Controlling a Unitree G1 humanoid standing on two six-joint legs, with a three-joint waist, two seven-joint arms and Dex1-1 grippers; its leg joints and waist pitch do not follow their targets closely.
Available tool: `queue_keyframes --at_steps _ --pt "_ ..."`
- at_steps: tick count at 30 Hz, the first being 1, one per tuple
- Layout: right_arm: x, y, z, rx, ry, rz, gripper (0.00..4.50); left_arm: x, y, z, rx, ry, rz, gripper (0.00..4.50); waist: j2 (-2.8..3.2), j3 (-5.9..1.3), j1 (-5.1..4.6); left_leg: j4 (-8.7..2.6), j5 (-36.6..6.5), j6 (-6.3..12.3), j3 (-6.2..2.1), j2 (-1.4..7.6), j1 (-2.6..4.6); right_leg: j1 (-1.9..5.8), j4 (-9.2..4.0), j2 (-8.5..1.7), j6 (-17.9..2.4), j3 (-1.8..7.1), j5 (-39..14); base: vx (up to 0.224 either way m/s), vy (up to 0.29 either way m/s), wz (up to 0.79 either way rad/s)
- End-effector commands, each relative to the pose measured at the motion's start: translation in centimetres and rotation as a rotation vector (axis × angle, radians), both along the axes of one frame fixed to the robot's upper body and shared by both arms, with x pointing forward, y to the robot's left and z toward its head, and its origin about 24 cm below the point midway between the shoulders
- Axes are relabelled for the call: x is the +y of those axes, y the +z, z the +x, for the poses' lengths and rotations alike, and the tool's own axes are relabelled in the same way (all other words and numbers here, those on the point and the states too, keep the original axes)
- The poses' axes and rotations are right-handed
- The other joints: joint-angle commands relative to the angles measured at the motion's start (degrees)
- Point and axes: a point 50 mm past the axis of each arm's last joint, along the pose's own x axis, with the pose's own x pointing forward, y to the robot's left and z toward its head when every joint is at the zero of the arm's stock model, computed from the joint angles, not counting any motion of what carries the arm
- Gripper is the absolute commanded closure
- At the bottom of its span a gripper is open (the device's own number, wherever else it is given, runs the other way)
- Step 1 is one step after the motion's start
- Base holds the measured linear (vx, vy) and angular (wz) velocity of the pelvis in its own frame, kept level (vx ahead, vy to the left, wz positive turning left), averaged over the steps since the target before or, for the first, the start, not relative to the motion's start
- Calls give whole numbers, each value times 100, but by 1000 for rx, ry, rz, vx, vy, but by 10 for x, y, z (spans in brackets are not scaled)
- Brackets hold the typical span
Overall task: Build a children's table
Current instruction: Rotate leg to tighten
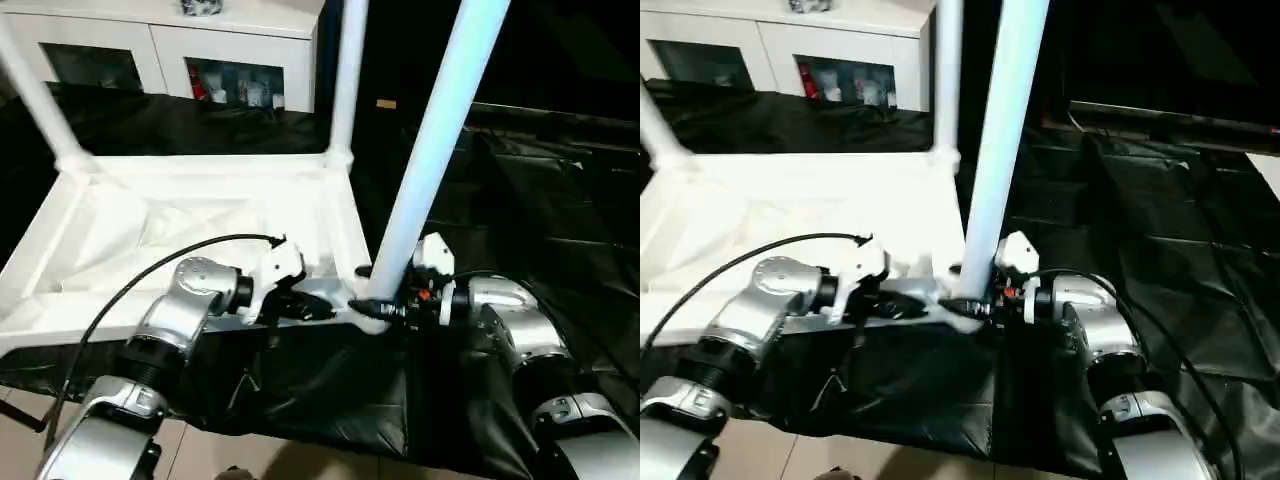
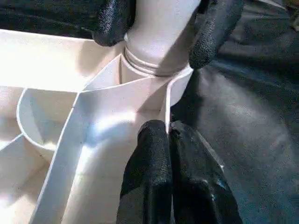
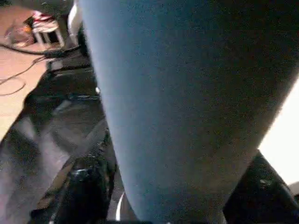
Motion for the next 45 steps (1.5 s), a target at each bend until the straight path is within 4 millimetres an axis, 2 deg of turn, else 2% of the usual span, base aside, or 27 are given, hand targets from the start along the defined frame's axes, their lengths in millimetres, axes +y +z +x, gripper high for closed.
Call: queue_keyframes --at_steps 1,7,15,20,22,24,25,26,27,28,31,32,34,36,37,39,41,45 --pt "4 -3 -4 15 79 -44 208 2 2 1 -9 1 -2 450 -41 -324 16 -328 -1110 432 93 16 9 296 -350 -183 -1501 127 -588 0 0 0" --pt "3 -4 -5 29 113 -57 249 7 3 0 8 -12 4 450 -61 -333 20 -310 -1012 486 98 8 1 307 -327 -184 -1529 125 -492 0 0 0" --pt "6 -12 -13 56 144 -56 254 6 1 -1 12 -6 -1 450 -60 -332 22 -311 -1031 465 96 12 9 302 -333 -184 -1492 128 -589 0 0 0" --pt "10 -19 -18 83 100 -23 254 1 1 1 -7 48 -35 450 -63 -333 34 -311 -1016 476 95 11 10 303 -331 -184 -1484 129 -578 0 0 0" --pt "12 -26 -16 99 -6 -10 254 -1 1 4 -31 94 -41 450 -55 -315 37 -327 -1098 425 94 15 13 289 -353 -191 -1457 136 -697 0 0 0" --pt "16 -30 -11 79 -128 -15 255 -4 -1 7 -53 146 -20 450 -46 -290 16 -367 -1389 311 84 15 35 267 -409 -200 -1346 135 -1175 0 0 0" --pt "20 -34 -5 75 -240 -32 255 -9 -1 11 -80 184 -9 450 -57 -278 -19 -388 -1546 197 70 8 37 261 -438 -213 -1242 150 -1489 0 0 0" --pt "21 -34 -4 74 -260 -34 256 -10 -1 12 -81 193 -11 450 -54 -261 -42 -419 -1735 87 46 0 43 258 -486 -223 -1086 142 -1919 0 0 0" --pt "23 -35 -3 72 -290 -36 256 -12 -1 13 -82 207 -14 450 -59 -263 -52 -423 -1825 59 39 -6 48 259 -507 -226 -1002 136 -2131 0 0 0" --pt "31 -38 1 82 -378 -23 256 -21 0 16 -103 246 -21 450 -68 -262 -95 -434 -1985 -8 27 -5 65 225 -539 -219 -864 143 -2391 0 0 0" --pt "46 -41 7 108 -531 -15 256 -37 1 20 -130 290 -24 450 -77 -257 -142 -437 -2105 -42 16 -15 75 198 -564 -214 -800 142 -2550 0 0 0" --pt "50 -42 9 112 -573 -19 256 -42 2 22 -137 306 -26 450 -80 -252 -159 -446 -2094 -55 9 -19 52 200 -573 -214 -745 140 -2627 0 0 0" --pt "59 -44 13 124 -676 -33 256 -52 2 24 -162 344 -20 450 -62 -251 -167 -442 -2187 -80 5 -29 73 168 -608 -216 -655 135 -2838 0 0 0" --pt "73 -41 17 136 -755 -16 256 -65 4 27 -182 401 -24 450 -64 -249 -166 -440 -2244 -78 1 -31 82 148 -620 -214 -626 131 -2886 0 0 0" --pt "78 -39 19 133 -776 -9 256 -70 5 28 -188 415 -27 450 -51 -258 -163 -430 -2306 -102 3 -34 114 125 -633 -212 -623 135 -2886 0 0 0" --pt "85 -35 21 110 -786 -3 256 -78 5 27 -190 408 -39 450 -53 -262 -156 -439 -2301 -60 -4 -35 83 147 -620 -201 -630 128 -2728 0 0 0" --pt "86 -31 22 104 -782 29 201 -80 5 24 -187 385 -45 450 -55 -270 -153 -441 -2266 -25 4 -38 55 161 -601 -190 -662 133 -2475 0 0 0" --pt "79 -27 25 86 -767 42 177 -74 6 22 -202 345 -58 450 -57 -279 -138 -441 -2095 42 20 -31 36 182 -564 -184 -771 147 -2076 0 0 0"
